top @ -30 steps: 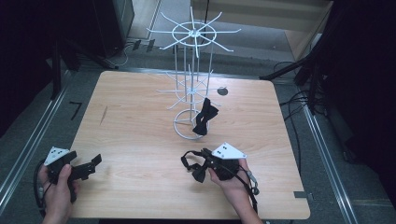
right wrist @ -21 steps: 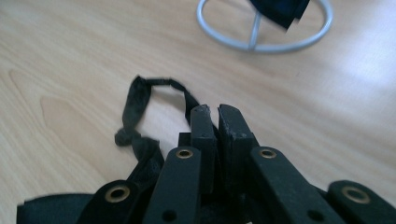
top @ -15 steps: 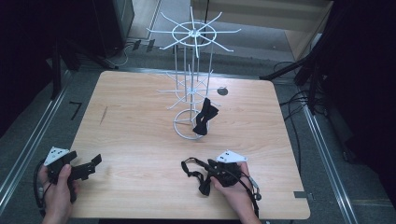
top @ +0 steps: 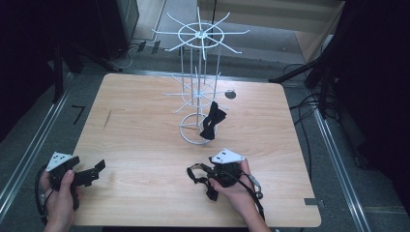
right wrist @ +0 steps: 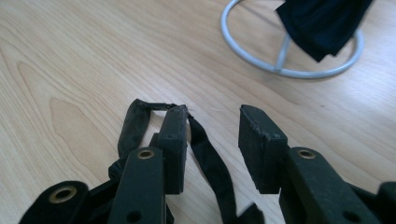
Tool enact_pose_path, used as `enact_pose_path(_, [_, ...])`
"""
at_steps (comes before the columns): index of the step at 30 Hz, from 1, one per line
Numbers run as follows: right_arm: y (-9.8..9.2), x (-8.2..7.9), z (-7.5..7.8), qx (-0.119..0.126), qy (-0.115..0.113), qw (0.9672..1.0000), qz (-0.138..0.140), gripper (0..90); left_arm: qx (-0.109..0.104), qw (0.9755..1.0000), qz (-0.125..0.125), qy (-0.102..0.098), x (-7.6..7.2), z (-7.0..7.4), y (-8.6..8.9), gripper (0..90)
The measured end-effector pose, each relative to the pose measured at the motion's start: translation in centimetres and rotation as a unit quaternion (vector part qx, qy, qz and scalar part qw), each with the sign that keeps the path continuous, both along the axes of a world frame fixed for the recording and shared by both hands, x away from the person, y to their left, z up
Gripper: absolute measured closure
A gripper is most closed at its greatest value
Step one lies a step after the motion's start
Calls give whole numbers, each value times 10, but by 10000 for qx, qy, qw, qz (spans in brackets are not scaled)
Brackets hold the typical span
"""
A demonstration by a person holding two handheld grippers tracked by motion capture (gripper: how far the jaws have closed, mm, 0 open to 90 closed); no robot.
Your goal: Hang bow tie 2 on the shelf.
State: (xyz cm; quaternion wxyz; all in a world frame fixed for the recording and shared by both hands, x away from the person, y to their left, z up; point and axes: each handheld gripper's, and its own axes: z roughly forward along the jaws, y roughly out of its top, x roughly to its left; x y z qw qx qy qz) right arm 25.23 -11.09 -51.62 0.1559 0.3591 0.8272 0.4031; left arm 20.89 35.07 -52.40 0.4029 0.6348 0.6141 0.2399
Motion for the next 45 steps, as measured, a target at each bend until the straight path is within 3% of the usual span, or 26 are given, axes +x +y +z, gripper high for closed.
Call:
enact_pose_path(12, [17,9,-12,-31,237,9996,176,732,-17,10000,-11,-6,0,0,0,0])
enact_pose_path(18, [23,9,-19,-210,282,9992,196,858,-22,10000,-16,-3,0,0,0,0])
enact_pose_path(20, [24,8,-20,-220,228,9993,215,900,-19,10000,-9,-2,0,0,0,0])
enact_pose_path(24, [22,5,-18,-147,135,9995,231,900,-26,10000,-8,-12,0,0,0,0])
enact_pose_path(31, [12,2,-5,185,-136,9997,-30,900,-33,10000,-8,-6,0,0,1,0])
enact_pose_path(45, [-1,-4,24,647,-675,9951,-323,900,-31,10000,-11,-12,0,0,0,0])
